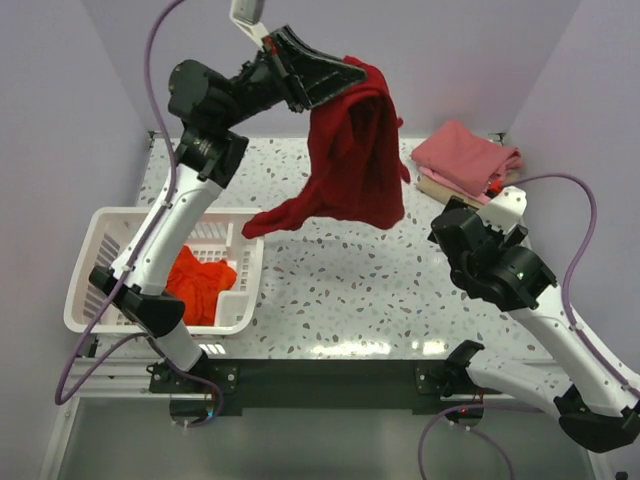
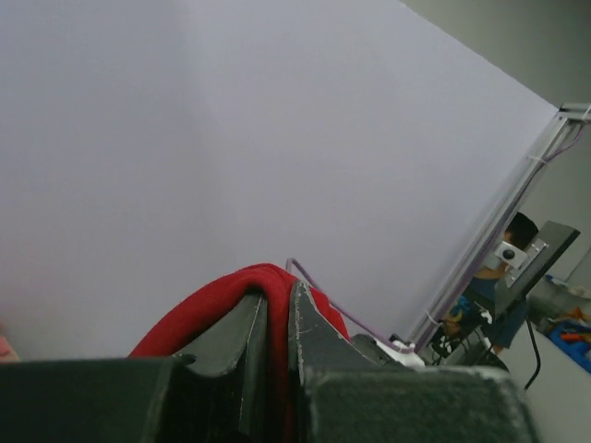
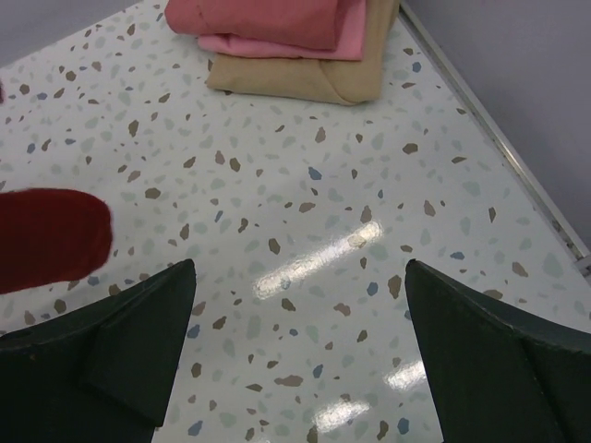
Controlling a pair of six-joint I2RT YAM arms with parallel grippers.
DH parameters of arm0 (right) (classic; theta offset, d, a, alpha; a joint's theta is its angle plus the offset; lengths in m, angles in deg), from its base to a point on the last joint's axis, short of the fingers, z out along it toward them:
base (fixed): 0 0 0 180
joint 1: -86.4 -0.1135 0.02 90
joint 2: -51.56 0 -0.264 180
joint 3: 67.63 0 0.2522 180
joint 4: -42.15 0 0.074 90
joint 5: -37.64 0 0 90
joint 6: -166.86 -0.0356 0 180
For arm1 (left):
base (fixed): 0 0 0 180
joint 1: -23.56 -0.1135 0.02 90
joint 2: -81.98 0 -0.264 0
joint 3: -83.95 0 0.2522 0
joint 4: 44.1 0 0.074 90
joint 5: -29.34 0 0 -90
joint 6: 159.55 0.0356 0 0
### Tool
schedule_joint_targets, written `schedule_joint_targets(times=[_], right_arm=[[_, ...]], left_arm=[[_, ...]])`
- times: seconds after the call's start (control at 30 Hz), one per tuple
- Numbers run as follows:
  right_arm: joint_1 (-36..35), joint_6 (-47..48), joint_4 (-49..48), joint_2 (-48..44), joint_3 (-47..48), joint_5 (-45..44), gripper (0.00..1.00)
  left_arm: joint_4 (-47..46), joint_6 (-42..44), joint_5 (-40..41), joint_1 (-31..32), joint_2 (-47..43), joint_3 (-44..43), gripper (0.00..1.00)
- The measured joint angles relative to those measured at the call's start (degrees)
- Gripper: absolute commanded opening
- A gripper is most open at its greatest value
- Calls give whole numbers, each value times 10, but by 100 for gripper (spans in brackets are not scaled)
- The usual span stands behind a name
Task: Fold and stack the t-shirts
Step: Move the tshirt to the center of the board
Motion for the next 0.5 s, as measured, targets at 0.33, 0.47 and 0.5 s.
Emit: schedule_joint_targets(times=[0.33,0.47,0.5], right_arm=[[2,-16,27,-9,-17,-9,99],[3,-6,18,-19,-48,6,99],[4,-3,14,-19,-55,13,99]], left_arm=[[140,105,94,19,-61,276,85],[266,163,209,12,-79,361,88],[286,173,226,10,-79,372,89]])
